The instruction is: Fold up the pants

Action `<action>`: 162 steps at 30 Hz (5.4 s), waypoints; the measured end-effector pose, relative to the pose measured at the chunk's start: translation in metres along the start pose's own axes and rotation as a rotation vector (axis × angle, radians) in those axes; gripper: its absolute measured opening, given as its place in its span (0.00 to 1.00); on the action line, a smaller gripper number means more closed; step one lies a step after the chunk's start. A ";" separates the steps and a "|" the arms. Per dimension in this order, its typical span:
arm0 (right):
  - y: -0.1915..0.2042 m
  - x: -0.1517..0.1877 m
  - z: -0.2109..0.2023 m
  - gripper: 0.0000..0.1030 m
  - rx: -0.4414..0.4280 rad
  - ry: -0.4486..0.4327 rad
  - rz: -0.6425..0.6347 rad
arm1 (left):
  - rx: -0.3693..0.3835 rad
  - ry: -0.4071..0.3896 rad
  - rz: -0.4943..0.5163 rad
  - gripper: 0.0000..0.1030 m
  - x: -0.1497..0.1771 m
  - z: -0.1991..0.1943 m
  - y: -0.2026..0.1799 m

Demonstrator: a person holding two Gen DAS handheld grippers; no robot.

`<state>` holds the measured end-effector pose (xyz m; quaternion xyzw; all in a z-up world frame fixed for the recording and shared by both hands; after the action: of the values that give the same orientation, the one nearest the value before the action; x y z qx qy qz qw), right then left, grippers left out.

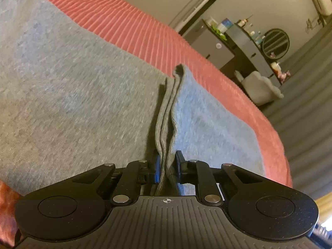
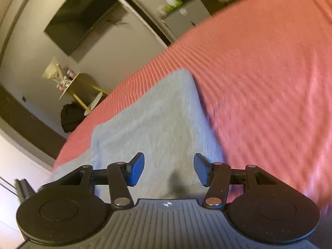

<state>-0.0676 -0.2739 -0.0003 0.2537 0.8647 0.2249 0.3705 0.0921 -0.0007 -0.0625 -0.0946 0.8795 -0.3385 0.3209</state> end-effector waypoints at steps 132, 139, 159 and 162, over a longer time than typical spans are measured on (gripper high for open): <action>0.022 0.001 0.080 0.94 -0.033 0.036 -0.264 | -0.253 -0.591 0.082 0.18 -0.088 -0.157 0.036; 0.011 -0.009 0.064 0.92 -0.073 0.006 -0.159 | -0.072 -0.519 0.386 0.02 -0.056 -0.111 -0.097; 0.020 -0.005 0.074 0.92 -0.069 0.035 -0.212 | -0.080 -0.294 -0.470 0.75 -0.006 -0.119 0.075; 0.021 -0.004 0.073 0.92 -0.062 0.034 -0.236 | 0.010 -0.290 -0.516 0.78 -0.019 -0.105 0.089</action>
<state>-0.0044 -0.2450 -0.0320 0.1348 0.8873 0.2108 0.3874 0.0451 0.1300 -0.0519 -0.3611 0.7696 -0.3961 0.3470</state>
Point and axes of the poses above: each gripper's, at about its wrist camera, not at the fingertips, and z roughly the way its jaws point, y to its left, x to its underside, the point moved 2 cm from there along z, roughly the way its jaws point, and after that the axes turned 4 degrees about x, right-handed, at the moved point
